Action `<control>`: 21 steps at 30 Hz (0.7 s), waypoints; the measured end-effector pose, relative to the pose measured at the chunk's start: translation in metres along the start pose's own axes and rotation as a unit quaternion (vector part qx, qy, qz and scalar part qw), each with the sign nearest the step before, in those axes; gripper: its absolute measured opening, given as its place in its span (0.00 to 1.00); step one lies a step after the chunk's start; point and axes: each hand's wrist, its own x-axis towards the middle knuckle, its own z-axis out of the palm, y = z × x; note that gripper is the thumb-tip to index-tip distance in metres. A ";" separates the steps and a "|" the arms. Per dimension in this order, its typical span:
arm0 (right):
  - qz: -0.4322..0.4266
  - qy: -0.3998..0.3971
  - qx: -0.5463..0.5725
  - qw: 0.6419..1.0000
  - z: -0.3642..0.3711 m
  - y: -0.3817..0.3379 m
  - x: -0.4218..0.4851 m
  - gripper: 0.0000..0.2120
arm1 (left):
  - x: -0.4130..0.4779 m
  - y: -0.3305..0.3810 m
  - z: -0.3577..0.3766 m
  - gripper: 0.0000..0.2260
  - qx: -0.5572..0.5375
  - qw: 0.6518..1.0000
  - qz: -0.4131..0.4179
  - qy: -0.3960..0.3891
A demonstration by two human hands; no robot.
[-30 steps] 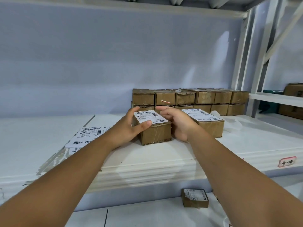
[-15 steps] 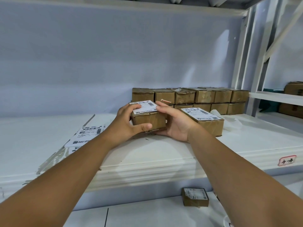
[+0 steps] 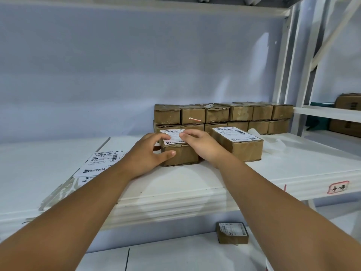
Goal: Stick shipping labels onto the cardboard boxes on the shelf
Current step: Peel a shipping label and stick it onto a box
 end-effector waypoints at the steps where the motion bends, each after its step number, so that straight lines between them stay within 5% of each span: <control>1: -0.003 0.004 -0.013 1.000 0.000 -0.001 -0.001 0.21 | 0.000 0.000 0.000 0.15 -0.003 1.000 0.003 0.003; 7: -0.043 0.052 -0.082 0.994 -0.002 -0.008 -0.017 0.21 | -0.002 0.004 0.002 0.19 0.004 1.000 0.003 0.003; 10: -0.100 0.153 -0.146 0.972 -0.002 -0.012 -0.026 0.19 | -0.003 0.006 0.004 0.21 0.022 1.000 0.003 -0.002; 15: -0.269 0.380 -0.306 0.830 -0.026 -0.007 -0.047 0.13 | -0.008 0.013 0.011 0.26 0.042 0.999 0.010 -0.025; 21: 0.024 0.236 -0.368 0.899 -0.075 0.021 -0.056 0.37 | -0.013 0.025 0.021 0.30 0.076 0.994 0.034 -0.071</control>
